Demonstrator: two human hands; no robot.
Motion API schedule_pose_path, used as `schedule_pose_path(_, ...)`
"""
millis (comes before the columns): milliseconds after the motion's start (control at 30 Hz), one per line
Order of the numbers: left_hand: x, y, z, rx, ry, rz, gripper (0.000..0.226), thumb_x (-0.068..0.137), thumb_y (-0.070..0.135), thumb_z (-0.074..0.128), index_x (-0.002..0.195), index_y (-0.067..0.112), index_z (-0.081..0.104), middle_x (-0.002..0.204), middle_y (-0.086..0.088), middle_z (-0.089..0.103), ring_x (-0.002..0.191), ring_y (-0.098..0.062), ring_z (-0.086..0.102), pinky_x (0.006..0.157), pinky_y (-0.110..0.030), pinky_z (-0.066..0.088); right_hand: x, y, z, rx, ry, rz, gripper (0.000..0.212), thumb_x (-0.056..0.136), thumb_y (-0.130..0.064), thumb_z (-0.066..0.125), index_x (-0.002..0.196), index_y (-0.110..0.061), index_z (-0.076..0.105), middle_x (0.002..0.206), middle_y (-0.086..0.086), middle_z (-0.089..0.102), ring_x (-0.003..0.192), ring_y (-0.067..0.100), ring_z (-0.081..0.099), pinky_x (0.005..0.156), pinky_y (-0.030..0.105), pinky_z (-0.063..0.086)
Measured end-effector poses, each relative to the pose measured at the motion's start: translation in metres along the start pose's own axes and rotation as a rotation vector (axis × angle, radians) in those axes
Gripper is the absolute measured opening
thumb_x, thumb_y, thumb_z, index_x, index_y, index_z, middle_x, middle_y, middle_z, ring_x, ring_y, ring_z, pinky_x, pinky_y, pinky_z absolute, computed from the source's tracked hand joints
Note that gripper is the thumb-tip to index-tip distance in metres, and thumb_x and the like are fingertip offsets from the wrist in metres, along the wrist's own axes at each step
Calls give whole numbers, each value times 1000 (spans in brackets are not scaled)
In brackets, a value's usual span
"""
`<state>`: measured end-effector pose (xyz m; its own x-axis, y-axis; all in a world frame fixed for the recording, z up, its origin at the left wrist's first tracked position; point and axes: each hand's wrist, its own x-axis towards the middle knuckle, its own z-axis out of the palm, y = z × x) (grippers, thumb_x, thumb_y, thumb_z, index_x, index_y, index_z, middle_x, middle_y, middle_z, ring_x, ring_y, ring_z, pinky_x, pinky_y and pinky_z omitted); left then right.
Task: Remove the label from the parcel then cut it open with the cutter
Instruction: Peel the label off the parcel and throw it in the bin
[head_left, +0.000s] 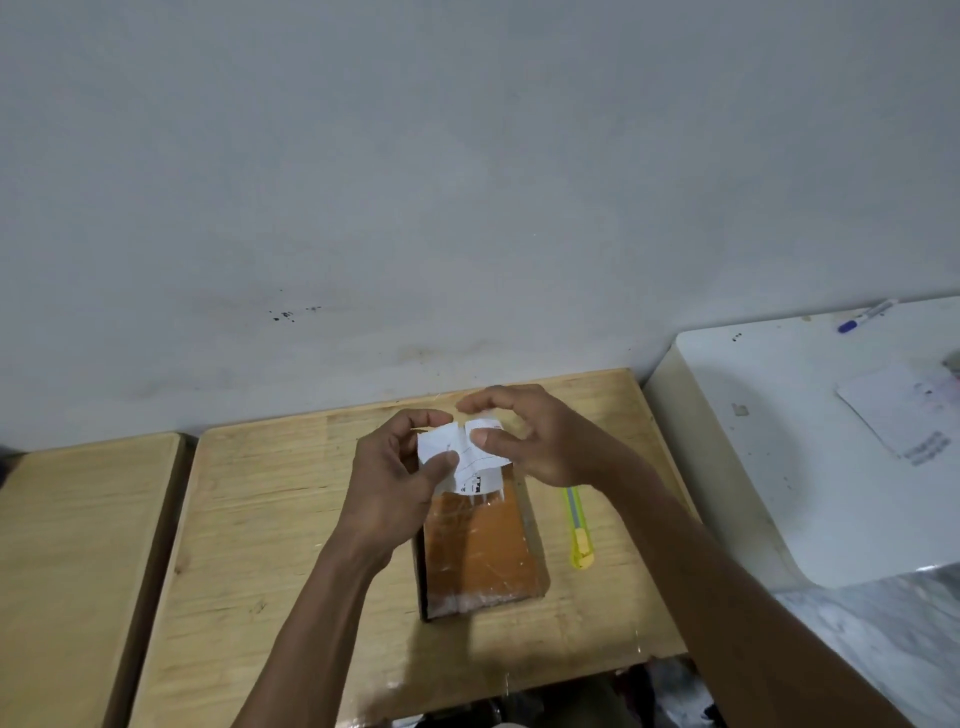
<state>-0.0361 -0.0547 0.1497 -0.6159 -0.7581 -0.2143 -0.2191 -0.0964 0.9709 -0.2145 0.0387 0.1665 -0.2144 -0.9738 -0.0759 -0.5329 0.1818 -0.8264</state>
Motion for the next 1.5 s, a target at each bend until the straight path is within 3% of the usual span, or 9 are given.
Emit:
schedule_pose_path(233,0,3,4,102,-17,68,28,88,-5,69,99,21,68,87,0,77,79,-18,75,68,-34,62,3,8,-4,-23,-32,-6,16,92,-23,66,103,-12,70,97,-2,70,93,14,63,86,43,53)
schedule_pose_path(367,-2,4,8,107,-32,78,26,89,-5,68,99,19,67,85,-2,77,77,-18,74,67,-33,61,-1,10,0,-43,-17,-42,27,95,-30,63,120,-21,65,119,-7,65,111,8,56,96,27,45)
schedule_pose_path(633,-5,5,8,215,-12,128,24,87,1,71,95,24,67,84,5,75,74,-10,71,64,-27,58,-4,5,-2,-60,26,-23,14,93,-27,66,92,-14,72,86,-7,69,82,-1,57,72,10,40)
schedule_pose_path(733,-5,7,10,448,2,226,19,87,16,75,85,33,67,83,15,72,80,-4,67,62,-18,52,-8,3,2,-137,43,-34,16,94,-28,62,94,-14,70,88,-6,67,83,4,50,75,22,41)
schedule_pose_path(867,-6,9,15,711,111,385,9,88,23,72,81,18,74,78,3,74,71,-19,66,64,-37,54,-9,0,8,-220,81,0,17,97,-32,56,96,-19,67,88,-15,59,90,4,47,77,30,43)
schedule_pose_path(1000,-9,9,17,495,243,355,10,88,21,72,79,21,76,75,15,73,66,-2,66,58,-17,48,-12,-3,13,48,214,-28,13,96,-17,60,88,-11,68,79,-11,63,75,-2,57,71,14,41)
schedule_pose_path(1100,-6,4,6,174,355,187,14,86,14,76,79,27,75,70,20,73,64,5,68,54,-9,48,-19,7,7,268,403,112,19,96,-14,59,82,-6,69,76,7,71,72,20,65,73,35,51)
schedule_pose_path(1367,3,-7,2,-81,330,14,12,86,14,76,83,25,74,72,14,76,62,3,68,51,-14,50,-55,36,5,622,627,380,17,95,-32,63,81,-26,71,79,-3,71,76,9,63,69,32,51)
schedule_pose_path(1500,-2,-15,30,-50,244,-36,12,84,15,79,83,27,76,79,5,78,74,-18,75,62,-35,61,-76,40,7,554,807,402,18,95,-27,64,78,-26,70,70,-12,71,65,-2,62,64,24,50)
